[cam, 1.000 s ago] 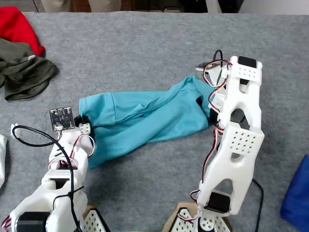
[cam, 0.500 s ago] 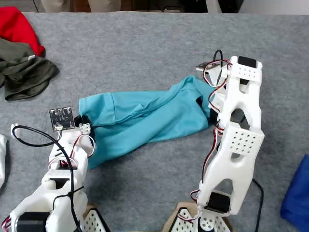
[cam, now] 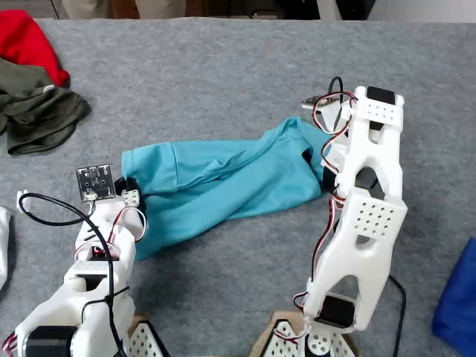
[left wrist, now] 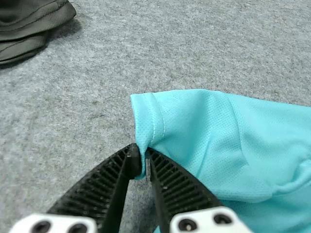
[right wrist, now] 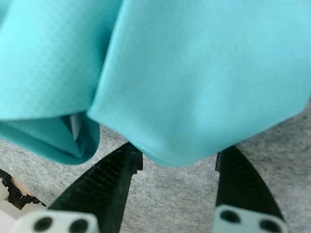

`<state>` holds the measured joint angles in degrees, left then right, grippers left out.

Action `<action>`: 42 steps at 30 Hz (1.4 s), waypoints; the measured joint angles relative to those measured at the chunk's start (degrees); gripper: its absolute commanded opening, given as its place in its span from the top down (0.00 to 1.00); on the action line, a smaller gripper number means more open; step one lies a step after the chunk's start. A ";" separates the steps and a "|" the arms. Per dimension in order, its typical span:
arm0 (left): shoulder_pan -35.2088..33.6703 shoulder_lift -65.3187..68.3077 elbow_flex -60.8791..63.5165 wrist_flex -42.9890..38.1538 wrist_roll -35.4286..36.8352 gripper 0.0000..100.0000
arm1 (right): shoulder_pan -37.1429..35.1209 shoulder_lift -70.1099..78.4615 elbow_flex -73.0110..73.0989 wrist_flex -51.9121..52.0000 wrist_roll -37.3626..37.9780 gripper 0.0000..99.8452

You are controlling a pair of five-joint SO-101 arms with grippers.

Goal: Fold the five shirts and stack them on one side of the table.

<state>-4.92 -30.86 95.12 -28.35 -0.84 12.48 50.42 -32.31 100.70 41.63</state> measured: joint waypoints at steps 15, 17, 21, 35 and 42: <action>0.00 0.00 0.00 0.00 0.00 0.98 | 0.00 0.00 0.00 0.00 0.00 0.75; 0.00 0.00 0.00 0.00 0.00 0.98 | 0.00 0.00 0.00 0.00 0.00 0.75; 0.00 0.00 0.00 0.00 0.00 0.98 | 0.00 0.00 0.00 0.00 0.00 0.75; 3.08 0.00 0.00 0.00 0.00 0.98 | 0.00 0.00 0.00 0.00 0.00 0.75; 3.43 0.00 0.00 0.00 0.00 0.98 | 0.00 0.00 0.00 0.00 0.00 0.75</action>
<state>-1.49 -30.86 95.12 -28.35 -0.84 12.48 50.42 -32.31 100.70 41.63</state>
